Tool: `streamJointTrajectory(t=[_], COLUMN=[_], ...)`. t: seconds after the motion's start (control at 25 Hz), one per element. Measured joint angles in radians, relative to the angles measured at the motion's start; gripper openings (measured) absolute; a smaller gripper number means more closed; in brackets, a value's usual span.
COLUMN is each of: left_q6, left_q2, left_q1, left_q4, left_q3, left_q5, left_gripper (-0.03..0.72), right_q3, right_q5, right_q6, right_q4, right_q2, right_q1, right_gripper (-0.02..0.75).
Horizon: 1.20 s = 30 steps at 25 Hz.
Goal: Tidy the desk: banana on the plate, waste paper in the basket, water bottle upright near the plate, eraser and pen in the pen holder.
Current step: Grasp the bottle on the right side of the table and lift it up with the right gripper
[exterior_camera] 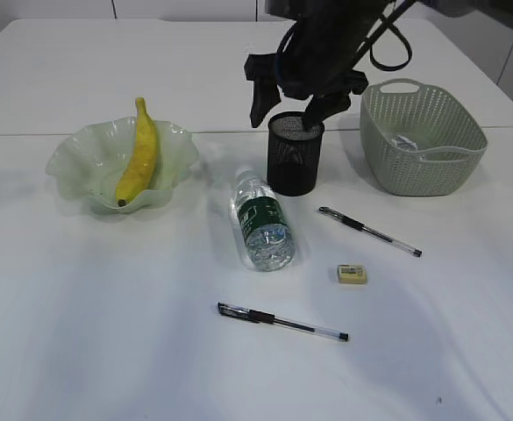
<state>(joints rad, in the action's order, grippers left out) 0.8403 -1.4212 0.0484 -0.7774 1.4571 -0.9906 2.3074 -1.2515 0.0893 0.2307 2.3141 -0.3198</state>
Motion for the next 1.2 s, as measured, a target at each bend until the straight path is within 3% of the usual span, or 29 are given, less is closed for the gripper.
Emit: streamJointTrajectory(t=[0.96,1.2], left_q6=[-0.031,-0.118], left_q2=[0.0,0.0], left_q1=[0.0,0.0], left_q4=[0.027,0.113], left_q3=[0.0,0.0], left_q5=[-0.02,-0.01], left_gripper=[0.317,0.317], right_q3=[0.0,0.0], right_q5=[0.003,0.003], right_q6=[0.001,0.005], right_q4=[-0.1,-0.103], right_q2=[0.103,0.103], right_q1=[-0.046,-0.046], right_gripper=[0.613,0.609])
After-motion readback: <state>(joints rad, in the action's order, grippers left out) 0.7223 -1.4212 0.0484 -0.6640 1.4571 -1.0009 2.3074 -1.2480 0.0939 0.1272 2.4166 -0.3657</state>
